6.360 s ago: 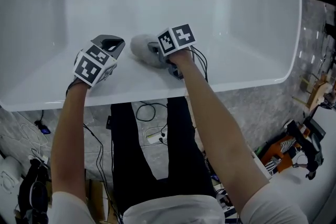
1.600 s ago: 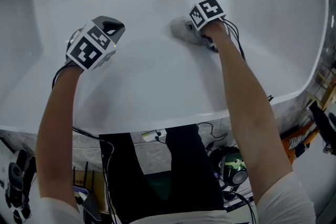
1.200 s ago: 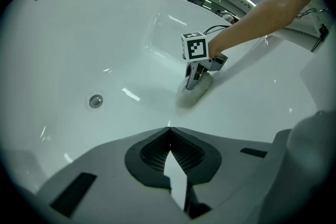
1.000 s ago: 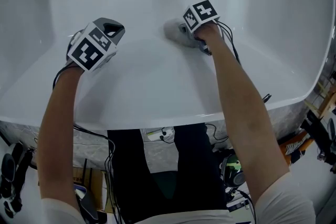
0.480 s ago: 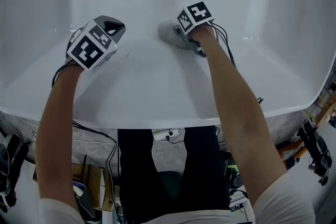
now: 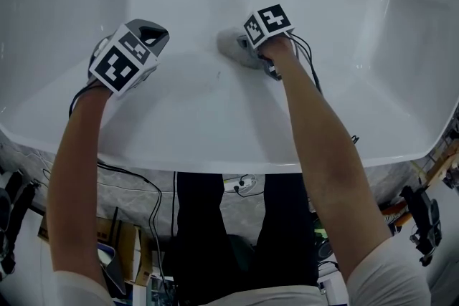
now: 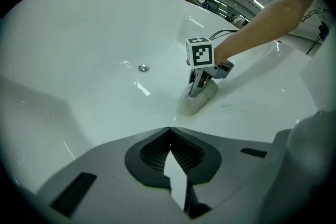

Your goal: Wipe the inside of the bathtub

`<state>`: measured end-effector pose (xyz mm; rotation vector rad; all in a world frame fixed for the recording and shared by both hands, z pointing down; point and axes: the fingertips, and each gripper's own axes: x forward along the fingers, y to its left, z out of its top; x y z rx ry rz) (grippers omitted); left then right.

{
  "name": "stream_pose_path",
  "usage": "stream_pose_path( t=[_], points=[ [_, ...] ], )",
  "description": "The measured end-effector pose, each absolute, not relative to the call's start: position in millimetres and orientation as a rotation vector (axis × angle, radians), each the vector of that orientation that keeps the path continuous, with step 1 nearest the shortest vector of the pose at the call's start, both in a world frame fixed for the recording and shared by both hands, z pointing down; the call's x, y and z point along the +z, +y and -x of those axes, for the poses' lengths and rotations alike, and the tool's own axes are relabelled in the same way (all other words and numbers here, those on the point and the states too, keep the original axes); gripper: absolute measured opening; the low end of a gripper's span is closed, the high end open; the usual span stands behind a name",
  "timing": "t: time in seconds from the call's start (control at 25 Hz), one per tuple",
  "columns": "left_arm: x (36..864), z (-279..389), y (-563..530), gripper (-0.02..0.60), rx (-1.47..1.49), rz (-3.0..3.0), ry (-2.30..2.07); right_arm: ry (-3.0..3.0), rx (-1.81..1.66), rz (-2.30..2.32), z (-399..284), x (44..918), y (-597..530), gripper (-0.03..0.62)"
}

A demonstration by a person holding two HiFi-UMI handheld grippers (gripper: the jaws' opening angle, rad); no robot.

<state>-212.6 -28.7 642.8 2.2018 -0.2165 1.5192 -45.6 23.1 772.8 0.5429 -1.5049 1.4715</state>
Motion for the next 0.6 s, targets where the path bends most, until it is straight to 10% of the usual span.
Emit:
stream_pose_path(
  t=[0.6],
  points=[
    [646,329,-39,0.011,1.586,-2.12,-0.302,-1.576,1.462,-0.493,177,771,-5,0.092]
  ],
)
